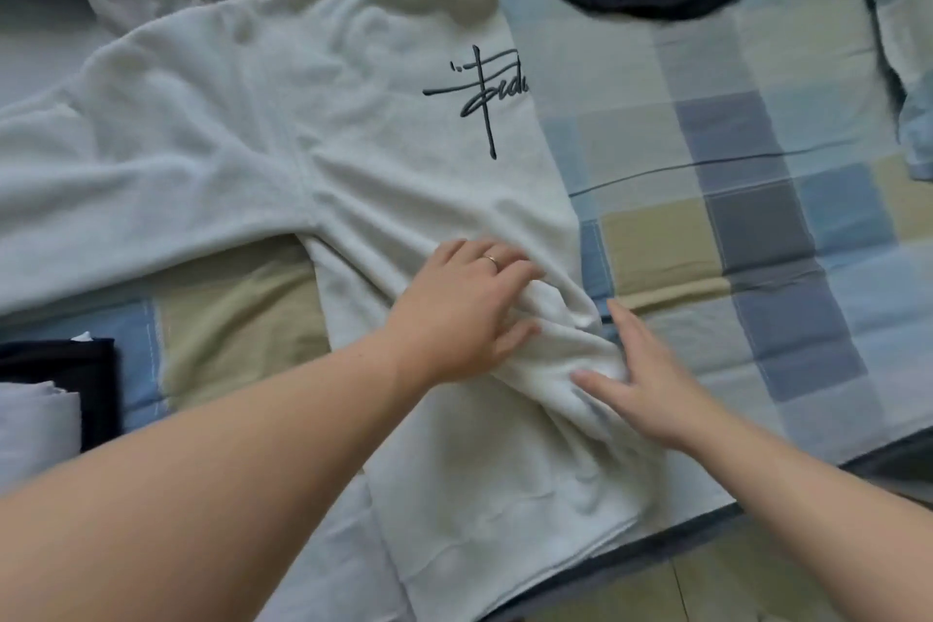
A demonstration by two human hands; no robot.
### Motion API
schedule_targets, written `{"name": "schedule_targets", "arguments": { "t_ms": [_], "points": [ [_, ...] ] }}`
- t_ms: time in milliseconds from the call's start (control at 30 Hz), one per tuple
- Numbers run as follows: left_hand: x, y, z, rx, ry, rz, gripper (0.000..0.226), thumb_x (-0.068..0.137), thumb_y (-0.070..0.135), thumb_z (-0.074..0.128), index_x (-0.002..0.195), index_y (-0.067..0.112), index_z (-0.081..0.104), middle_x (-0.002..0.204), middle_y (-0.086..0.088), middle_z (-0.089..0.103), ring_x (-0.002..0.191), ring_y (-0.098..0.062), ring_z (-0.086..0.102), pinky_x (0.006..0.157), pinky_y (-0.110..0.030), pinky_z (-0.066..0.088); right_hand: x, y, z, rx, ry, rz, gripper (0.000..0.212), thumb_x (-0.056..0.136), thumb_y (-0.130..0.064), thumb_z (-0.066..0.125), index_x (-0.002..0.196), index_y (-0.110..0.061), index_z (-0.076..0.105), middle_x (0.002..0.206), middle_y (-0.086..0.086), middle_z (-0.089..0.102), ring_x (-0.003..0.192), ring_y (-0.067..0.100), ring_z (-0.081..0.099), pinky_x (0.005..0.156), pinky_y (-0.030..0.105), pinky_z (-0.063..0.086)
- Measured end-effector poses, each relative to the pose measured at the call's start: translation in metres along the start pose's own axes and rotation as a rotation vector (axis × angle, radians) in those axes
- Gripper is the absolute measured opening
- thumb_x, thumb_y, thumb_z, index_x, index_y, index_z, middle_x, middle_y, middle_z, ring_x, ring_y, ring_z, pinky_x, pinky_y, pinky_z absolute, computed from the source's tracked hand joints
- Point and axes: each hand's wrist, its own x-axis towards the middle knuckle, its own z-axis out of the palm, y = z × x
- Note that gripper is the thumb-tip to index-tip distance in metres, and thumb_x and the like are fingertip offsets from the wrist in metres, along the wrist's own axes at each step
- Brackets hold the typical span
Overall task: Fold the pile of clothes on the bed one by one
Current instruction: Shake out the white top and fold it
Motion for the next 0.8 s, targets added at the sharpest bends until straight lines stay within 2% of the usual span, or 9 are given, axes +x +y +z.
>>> {"name": "schedule_targets", "arguments": {
  "t_ms": [67, 133, 233, 367, 433, 500, 633, 733, 800],
  "points": [
    [-0.01, 0.023, 0.012, 0.067, -0.17, 0.028, 0.066, 0.089, 0.051, 0.061, 0.147, 0.028, 0.042, 0.147, 0.004, 0.048, 0.139, -0.024, 0.038, 0.119, -0.046, 0.021, -0.026, 0.023, 0.018, 0.055, -0.032, 0.031, 0.11, 0.065, -0.077, 0.071, 0.155, -0.039, 0.02, 0.157, -0.008, 0.037, 0.144, 0.019, 0.038, 0.114, 0.046, 0.036],
    [-0.016, 0.038, 0.022, 0.168, -0.21, 0.013, 0.069, 0.089, 0.044, 0.065, 0.149, 0.03, 0.035, 0.148, 0.005, 0.043, 0.14, -0.024, 0.032, 0.121, -0.051, 0.011, -0.042, 0.04, 0.027, 0.018, -0.011, 0.018, 0.109, 0.06, -0.078, 0.067, 0.152, -0.043, 0.02, 0.152, -0.012, 0.04, 0.139, 0.018, 0.04, 0.111, 0.048, 0.039],
    [-0.027, 0.053, 0.044, 0.22, -0.136, -0.005, 0.061, 0.089, 0.028, 0.065, 0.145, 0.031, 0.041, 0.146, 0.003, 0.044, 0.14, -0.027, 0.031, 0.12, -0.057, 0.004, -0.054, 0.06, 0.036, -0.093, 0.086, -0.099, 0.111, 0.067, -0.064, 0.071, 0.156, -0.035, 0.012, 0.159, -0.008, 0.024, 0.144, 0.022, 0.031, 0.114, 0.049, 0.036],
    [-0.046, 0.069, 0.076, 0.303, -0.053, -0.048, 0.023, 0.092, 0.027, 0.064, 0.114, 0.034, 0.064, 0.15, -0.001, 0.044, 0.147, -0.031, 0.022, 0.118, -0.06, -0.005, -0.057, 0.071, 0.047, -0.079, 0.18, -0.129, 0.084, 0.079, -0.032, 0.072, 0.151, -0.033, 0.03, 0.142, -0.004, 0.039, 0.126, 0.025, 0.047, 0.094, 0.046, 0.049],
    [-0.054, 0.077, 0.088, 0.332, -0.005, -0.124, 0.005, 0.092, 0.028, 0.066, 0.092, 0.033, 0.067, 0.147, 0.002, 0.049, 0.145, -0.031, 0.027, 0.118, -0.06, 0.006, -0.054, 0.072, 0.048, 0.011, 0.19, -0.101, 0.068, 0.081, -0.019, 0.07, 0.142, -0.029, 0.044, 0.129, -0.004, 0.045, 0.117, 0.024, 0.053, 0.086, 0.036, 0.045],
    [-0.063, 0.085, 0.094, 0.339, 0.086, -0.187, 0.01, 0.086, 0.022, 0.073, 0.083, 0.028, 0.065, 0.141, 0.0, 0.054, 0.139, -0.033, 0.036, 0.114, -0.06, 0.021, -0.054, 0.071, 0.046, 0.149, 0.207, -0.115, 0.059, 0.081, -0.012, 0.071, 0.134, -0.024, 0.048, 0.12, -0.005, 0.043, 0.112, 0.021, 0.053, 0.083, 0.028, 0.039],
    [-0.095, 0.107, 0.091, 0.268, 0.239, -0.285, 0.012, 0.089, 0.018, 0.07, 0.085, 0.023, 0.059, 0.149, -0.004, 0.049, 0.139, -0.034, 0.036, 0.109, -0.05, 0.027, -0.067, 0.067, 0.037, 0.548, 0.144, 0.011, 0.082, 0.081, -0.017, 0.082, 0.145, -0.024, 0.032, 0.106, -0.003, 0.053, 0.095, 0.015, 0.057, 0.085, 0.025, 0.047],
    [-0.132, 0.115, 0.08, 0.228, 0.202, -0.438, 0.011, 0.091, 0.022, 0.068, 0.083, 0.023, 0.06, 0.148, -0.004, 0.049, 0.136, -0.034, 0.036, 0.098, -0.048, 0.032, -0.082, 0.063, 0.031, 0.575, 0.065, -0.051, 0.033, 0.085, -0.007, 0.076, 0.111, -0.021, 0.06, 0.081, -0.002, 0.059, 0.071, 0.015, 0.058, 0.066, 0.019, 0.048],
    [-0.156, 0.114, 0.076, 0.219, 0.143, -0.546, 0.01, 0.087, 0.018, 0.072, 0.084, 0.023, 0.064, 0.145, -0.005, 0.052, 0.128, -0.037, 0.043, 0.088, -0.048, 0.041, -0.09, 0.063, 0.035, 0.367, 0.077, -0.18, 0.013, 0.088, -0.011, 0.074, 0.088, -0.024, 0.07, 0.087, -0.001, 0.061, 0.078, 0.016, 0.058, 0.076, 0.026, 0.047]
  ]
}}
